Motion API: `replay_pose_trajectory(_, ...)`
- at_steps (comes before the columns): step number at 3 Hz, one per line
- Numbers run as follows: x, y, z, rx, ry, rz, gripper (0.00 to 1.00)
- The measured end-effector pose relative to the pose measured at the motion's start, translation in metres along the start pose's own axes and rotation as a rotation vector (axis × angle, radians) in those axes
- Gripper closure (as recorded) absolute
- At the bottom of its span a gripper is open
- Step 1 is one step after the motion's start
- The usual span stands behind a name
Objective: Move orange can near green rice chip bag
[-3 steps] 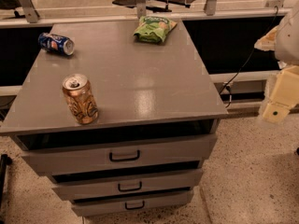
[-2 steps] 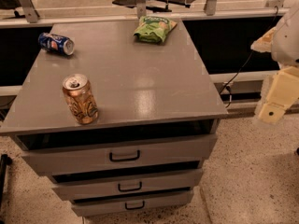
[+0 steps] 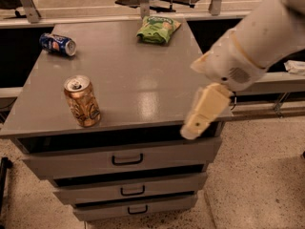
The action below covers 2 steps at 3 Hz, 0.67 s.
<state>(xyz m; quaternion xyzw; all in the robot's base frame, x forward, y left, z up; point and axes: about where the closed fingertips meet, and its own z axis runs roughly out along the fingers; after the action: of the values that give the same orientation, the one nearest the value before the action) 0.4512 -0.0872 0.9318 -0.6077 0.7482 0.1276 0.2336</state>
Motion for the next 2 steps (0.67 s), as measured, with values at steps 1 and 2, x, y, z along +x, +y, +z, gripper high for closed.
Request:
replay_pose_trajectory(1,-0.067,0.010,0.047,-0.074,-0.180,-0.043,0.00)
replay_pose_trajectory(2,-0.121,0.015,0.084,-0.146,-0.325,-0.083,0.00)
